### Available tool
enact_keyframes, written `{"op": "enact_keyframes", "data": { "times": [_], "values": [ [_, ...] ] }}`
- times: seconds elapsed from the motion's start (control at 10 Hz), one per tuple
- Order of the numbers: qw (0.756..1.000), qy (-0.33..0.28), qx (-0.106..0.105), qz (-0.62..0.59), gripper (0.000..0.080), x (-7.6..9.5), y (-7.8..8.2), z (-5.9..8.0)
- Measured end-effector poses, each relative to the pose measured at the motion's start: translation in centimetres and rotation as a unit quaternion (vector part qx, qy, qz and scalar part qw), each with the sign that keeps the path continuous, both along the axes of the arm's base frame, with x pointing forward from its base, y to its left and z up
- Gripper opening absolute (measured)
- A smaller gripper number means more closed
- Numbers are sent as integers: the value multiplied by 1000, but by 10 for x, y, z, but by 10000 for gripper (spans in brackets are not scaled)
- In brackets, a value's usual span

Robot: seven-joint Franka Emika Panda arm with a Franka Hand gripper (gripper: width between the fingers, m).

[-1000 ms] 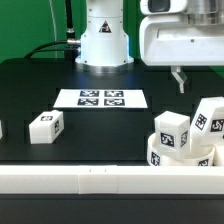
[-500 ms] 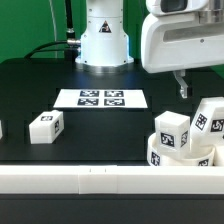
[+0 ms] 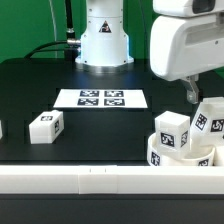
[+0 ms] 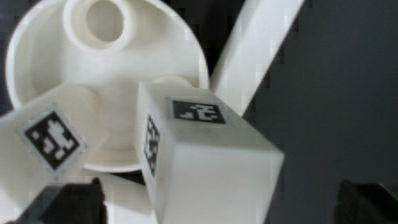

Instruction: Assemble stool

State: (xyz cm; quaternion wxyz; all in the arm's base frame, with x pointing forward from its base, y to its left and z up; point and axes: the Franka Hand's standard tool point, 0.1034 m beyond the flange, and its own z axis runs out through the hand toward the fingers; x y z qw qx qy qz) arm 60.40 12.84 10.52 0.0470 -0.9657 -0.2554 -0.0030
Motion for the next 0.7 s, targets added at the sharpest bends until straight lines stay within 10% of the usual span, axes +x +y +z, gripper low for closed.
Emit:
{"op": "enact_keyframes", "data": {
  "times": [0.7],
  "values": [
    [955, -32, -19, 295, 649, 3, -6, -6]
  ]
}}
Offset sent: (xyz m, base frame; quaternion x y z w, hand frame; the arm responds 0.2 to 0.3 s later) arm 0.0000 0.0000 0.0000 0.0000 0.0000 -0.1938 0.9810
